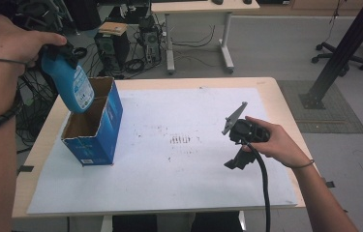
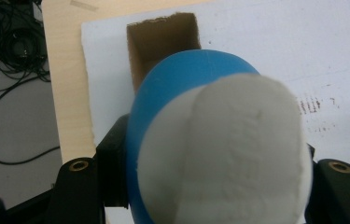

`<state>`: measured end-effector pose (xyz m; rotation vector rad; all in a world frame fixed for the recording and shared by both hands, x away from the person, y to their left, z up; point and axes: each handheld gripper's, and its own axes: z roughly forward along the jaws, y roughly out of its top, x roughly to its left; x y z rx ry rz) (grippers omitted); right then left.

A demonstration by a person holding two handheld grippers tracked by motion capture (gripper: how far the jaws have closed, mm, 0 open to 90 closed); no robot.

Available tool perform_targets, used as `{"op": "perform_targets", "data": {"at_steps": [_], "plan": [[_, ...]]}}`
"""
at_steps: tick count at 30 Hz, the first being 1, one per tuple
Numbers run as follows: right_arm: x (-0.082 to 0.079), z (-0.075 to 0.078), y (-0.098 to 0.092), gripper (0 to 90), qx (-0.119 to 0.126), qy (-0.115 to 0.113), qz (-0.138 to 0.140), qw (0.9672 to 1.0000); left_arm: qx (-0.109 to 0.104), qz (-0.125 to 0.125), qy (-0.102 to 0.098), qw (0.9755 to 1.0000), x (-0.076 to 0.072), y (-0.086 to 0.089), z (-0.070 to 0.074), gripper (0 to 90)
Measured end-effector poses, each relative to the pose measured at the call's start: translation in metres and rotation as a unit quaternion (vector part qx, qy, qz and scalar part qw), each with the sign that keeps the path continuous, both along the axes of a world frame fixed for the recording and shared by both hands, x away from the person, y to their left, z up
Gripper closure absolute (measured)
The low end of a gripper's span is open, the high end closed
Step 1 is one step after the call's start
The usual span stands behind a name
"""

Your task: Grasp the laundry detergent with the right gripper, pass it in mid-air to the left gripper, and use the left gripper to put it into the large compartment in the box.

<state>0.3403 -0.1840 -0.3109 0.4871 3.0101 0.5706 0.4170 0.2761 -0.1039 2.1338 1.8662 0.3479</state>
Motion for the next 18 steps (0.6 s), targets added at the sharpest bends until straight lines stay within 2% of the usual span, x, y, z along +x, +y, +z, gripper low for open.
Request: {"op": "perform_targets", "data": {"at_steps": [3,4,5,10,11,18], "plan": [[0.0,-0.001,0.0,3.9,0.0,-0.001,-0.001,1.0,0.0,0.001,0.006,1.0,0.002,0.0,-0.012,37.8],[0.0,-0.001,0.0,3.9,0.0,-0.001,-0.001,1.0,0.0,0.001,0.006,1.0,0.002,0.0,-0.012,37.8],[0.0,-0.001,0.0,3.8,0.0,-0.001,0.0,1.0,0.0,0.002,0.01,1.0,0.003,0.0,-0.02,37.8],[0.0,-0.002,0.0,3.9,-0.001,0.001,-0.001,1.0,0.002,0.003,0.013,0.9999,0.003,0.0,-0.027,37.8],[0.0,-0.002,0.0,3.9,0.0,0.0,-0.001,1.0,0.003,0.005,0.014,0.9999,0.003,0.001,-0.034,37.8],[0.0,-0.002,-0.001,3.8,0.0,0.0,-0.001,1.0,0.002,0.008,0.022,0.9997,0.005,0.003,-0.05,37.8]]}}
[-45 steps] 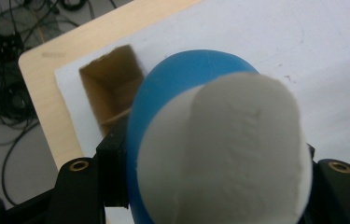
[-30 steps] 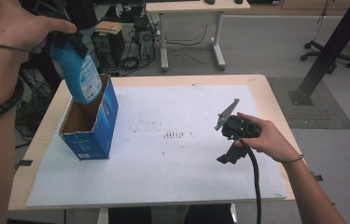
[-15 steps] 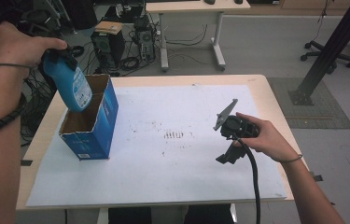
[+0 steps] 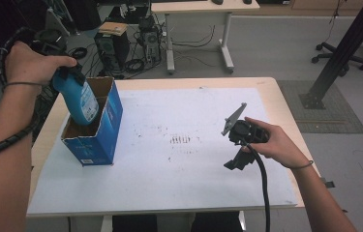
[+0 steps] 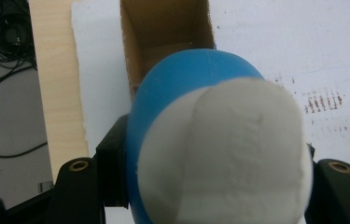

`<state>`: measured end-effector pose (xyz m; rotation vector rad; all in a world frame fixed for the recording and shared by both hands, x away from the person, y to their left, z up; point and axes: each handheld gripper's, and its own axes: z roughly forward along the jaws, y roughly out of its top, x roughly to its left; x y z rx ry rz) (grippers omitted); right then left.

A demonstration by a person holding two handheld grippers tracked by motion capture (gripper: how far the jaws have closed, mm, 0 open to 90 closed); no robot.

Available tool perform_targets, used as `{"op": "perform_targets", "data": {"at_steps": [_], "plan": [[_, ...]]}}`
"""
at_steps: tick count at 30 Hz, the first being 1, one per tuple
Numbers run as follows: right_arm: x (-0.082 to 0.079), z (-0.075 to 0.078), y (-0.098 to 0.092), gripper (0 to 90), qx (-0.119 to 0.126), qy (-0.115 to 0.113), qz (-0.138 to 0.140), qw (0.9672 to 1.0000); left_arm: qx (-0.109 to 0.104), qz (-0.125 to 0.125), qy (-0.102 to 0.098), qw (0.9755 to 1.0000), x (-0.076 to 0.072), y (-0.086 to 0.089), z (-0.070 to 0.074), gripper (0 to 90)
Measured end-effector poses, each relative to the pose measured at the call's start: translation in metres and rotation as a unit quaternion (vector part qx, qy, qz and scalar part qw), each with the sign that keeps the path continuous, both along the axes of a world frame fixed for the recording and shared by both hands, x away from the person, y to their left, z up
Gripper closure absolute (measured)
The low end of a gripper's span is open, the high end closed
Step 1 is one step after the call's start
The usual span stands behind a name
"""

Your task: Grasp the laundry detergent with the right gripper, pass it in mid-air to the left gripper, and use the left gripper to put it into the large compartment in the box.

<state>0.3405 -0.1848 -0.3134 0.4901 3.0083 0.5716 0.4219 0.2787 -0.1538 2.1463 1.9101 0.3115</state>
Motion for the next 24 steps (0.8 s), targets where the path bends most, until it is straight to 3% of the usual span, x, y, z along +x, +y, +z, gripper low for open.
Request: {"op": "perform_targets", "data": {"at_steps": [2,3,6,9,10,18,20,21,24], "plan": [[0.0,0.0,-0.001,3.8,0.0,0.0,0.0,1.0,0.002,0.001,0.002,1.0,0.0,0.0,-0.005,37.8],[0.0,0.0,-0.001,3.8,0.0,0.0,0.0,1.0,0.003,0.003,0.003,1.0,0.001,0.0,-0.014,37.8],[0.0,0.0,-0.001,3.8,0.0,-0.002,-0.001,1.0,0.003,0.003,0.003,1.0,0.001,0.0,-0.014,37.8],[-0.001,0.0,-0.001,3.9,0.0,-0.001,-0.001,1.0,-0.002,0.006,0.006,1.0,0.001,0.002,-0.022,37.8],[-0.001,0.0,-0.001,3.9,-0.001,-0.001,0.0,1.0,-0.002,0.008,0.007,0.9999,0.001,0.003,-0.031,37.8],[-0.001,-0.001,-0.002,3.8,-0.002,0.0,-0.002,1.0,-0.005,0.014,0.011,0.9998,0.0,0.005,-0.046,37.8],[-0.001,-0.001,-0.002,3.8,-0.001,0.0,-0.003,1.0,-0.007,0.017,0.011,0.9998,-0.001,0.006,-0.052,37.8],[-0.001,-0.002,-0.002,3.8,0.0,0.001,-0.001,1.0,-0.005,0.019,0.016,0.9997,0.0,0.006,-0.063,37.8],[0.0,-0.004,0.0,3.8,-0.003,0.002,0.001,1.0,-0.005,0.019,0.016,0.9997,0.0,0.006,-0.063,37.8]]}}
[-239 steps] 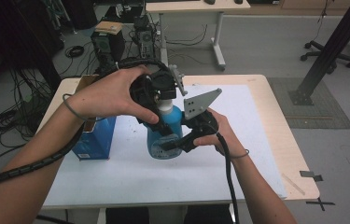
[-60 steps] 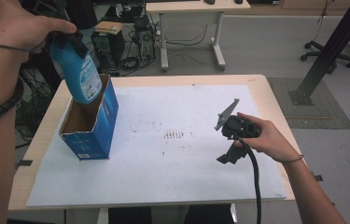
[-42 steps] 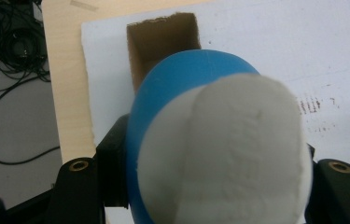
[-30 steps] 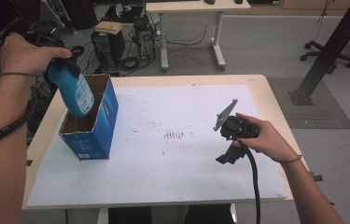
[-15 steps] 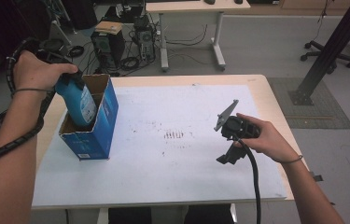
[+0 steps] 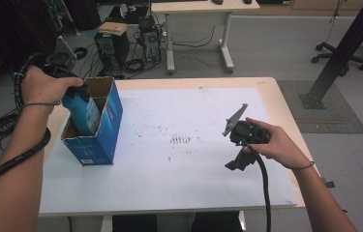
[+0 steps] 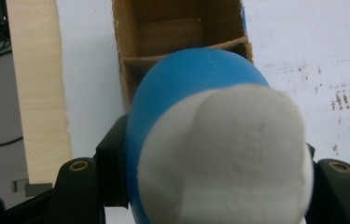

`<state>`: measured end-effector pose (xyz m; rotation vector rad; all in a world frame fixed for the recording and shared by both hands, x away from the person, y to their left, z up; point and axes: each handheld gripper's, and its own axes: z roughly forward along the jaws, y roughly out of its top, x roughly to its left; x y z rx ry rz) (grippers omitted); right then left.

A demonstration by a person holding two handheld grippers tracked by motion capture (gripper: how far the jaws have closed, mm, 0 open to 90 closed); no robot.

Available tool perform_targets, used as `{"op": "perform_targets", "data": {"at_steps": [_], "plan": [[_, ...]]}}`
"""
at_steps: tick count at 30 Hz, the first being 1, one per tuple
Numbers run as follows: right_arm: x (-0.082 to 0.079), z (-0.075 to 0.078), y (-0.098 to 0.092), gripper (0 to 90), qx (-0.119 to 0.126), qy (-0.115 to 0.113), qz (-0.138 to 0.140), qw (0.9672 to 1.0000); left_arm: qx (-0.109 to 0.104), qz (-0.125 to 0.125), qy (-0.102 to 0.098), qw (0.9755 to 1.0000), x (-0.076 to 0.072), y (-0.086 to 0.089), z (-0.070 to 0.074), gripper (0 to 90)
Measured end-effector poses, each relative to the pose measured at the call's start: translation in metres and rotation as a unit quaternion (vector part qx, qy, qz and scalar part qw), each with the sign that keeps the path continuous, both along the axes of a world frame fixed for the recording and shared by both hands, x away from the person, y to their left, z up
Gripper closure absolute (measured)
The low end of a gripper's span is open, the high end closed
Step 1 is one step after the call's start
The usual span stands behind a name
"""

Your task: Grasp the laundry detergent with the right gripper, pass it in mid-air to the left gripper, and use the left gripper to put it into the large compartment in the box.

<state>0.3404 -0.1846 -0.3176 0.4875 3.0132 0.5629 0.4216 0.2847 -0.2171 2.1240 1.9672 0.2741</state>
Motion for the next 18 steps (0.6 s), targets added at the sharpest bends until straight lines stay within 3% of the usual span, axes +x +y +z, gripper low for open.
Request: {"op": "perform_targets", "data": {"at_steps": [2,3,9,10,18], "plan": [[0.0,0.0,0.0,3.9,0.0,0.001,0.0,1.0,0.0,0.002,0.0,1.0,0.0,0.0,-0.002,37.8],[0.0,0.0,0.001,3.8,0.0,0.001,0.001,1.0,0.0,0.004,0.003,1.0,0.001,0.001,-0.013,37.8],[0.0,-0.001,0.002,3.9,-0.001,0.004,-0.001,1.0,-0.001,0.007,0.004,1.0,0.001,0.001,-0.02,37.7],[0.0,-0.001,0.002,3.8,-0.001,0.004,-0.001,1.0,-0.001,0.008,0.008,0.9999,0.001,0.001,-0.028,37.8],[0.0,-0.001,0.003,3.8,-0.001,0.002,-0.001,1.0,-0.002,0.008,0.01,0.9999,0.001,0.0,-0.035,37.7]]}}
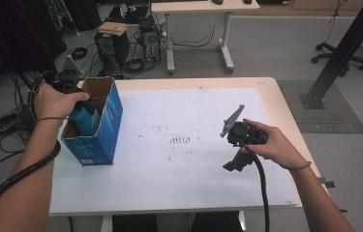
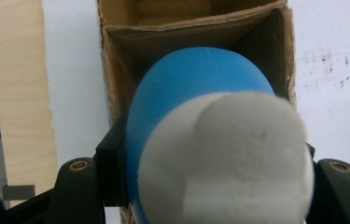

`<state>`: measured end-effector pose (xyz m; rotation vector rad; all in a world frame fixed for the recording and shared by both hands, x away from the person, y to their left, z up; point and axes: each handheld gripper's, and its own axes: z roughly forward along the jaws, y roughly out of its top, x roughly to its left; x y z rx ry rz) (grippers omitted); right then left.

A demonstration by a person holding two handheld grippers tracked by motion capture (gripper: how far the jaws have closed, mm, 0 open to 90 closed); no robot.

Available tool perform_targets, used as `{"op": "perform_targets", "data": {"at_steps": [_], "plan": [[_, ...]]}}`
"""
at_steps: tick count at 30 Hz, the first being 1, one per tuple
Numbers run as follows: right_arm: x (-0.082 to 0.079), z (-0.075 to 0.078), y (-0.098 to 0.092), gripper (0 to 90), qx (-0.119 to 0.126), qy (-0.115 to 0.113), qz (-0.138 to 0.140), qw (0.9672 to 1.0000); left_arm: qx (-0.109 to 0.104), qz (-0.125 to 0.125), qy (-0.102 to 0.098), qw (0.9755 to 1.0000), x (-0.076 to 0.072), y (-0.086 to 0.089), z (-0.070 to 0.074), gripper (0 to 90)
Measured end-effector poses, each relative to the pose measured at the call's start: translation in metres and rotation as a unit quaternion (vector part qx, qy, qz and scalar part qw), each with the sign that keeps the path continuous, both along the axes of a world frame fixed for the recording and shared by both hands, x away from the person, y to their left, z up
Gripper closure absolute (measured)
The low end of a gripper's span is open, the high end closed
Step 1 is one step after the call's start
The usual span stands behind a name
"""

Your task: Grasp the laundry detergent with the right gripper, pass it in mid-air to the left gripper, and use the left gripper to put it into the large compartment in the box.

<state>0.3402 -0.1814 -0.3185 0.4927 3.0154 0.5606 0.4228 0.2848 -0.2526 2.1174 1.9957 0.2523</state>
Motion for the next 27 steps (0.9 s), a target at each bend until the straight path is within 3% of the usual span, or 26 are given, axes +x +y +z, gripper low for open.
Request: {"op": "perform_targets", "data": {"at_steps": [27], "plan": [[-0.001,-0.002,0.001,3.9,-0.005,-0.004,-0.003,1.0,0.019,-0.004,0.008,0.9998,0.0,-0.011,-0.027,37.7]]}}
